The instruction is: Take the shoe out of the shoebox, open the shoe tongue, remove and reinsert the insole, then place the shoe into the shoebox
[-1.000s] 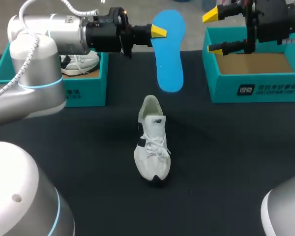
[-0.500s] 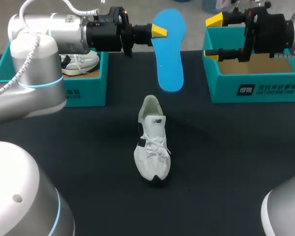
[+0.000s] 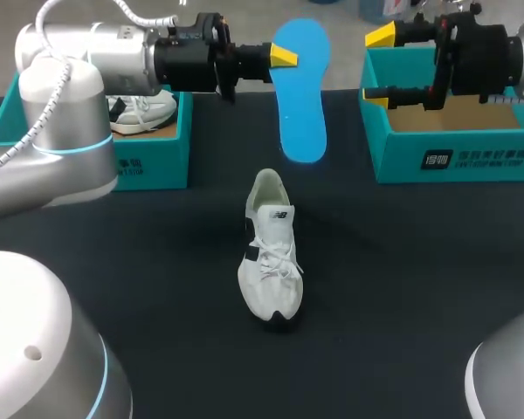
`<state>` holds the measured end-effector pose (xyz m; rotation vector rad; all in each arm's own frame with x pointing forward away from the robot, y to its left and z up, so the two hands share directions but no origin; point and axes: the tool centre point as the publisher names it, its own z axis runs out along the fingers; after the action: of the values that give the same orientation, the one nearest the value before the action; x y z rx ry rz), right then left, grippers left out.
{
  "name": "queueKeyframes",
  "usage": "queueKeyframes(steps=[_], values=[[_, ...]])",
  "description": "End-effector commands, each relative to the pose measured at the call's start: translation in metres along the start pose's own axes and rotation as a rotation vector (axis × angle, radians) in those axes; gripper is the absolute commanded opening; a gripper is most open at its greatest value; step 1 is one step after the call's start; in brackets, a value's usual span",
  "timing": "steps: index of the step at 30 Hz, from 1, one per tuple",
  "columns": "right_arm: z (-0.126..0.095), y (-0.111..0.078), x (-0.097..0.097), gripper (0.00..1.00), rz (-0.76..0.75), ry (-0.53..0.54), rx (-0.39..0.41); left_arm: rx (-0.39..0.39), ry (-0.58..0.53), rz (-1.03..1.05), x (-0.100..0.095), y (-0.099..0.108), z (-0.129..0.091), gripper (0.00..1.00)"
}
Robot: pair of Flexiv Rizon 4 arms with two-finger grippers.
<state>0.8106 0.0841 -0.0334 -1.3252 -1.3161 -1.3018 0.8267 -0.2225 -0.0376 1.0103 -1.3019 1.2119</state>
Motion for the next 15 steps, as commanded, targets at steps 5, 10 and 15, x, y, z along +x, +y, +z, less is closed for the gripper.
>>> queueKeyframes(steps=[5, 10, 15], values=[[0.001, 0.001, 0.000, 1.00, 0.000, -0.002, 0.000, -0.055, -0.107, 0.806, 0.020, 0.002, -0.009, 0.00], [0.001, 0.001, 0.000, 1.00, 0.000, -0.002, 0.000, -0.047, -0.213, 1.100, 0.019, -0.002, -0.014, 0.00], [0.001, 0.001, 0.000, 1.00, 0.000, -0.002, 0.000, -0.047, -0.213, 1.100, 0.019, -0.002, -0.014, 0.00]])
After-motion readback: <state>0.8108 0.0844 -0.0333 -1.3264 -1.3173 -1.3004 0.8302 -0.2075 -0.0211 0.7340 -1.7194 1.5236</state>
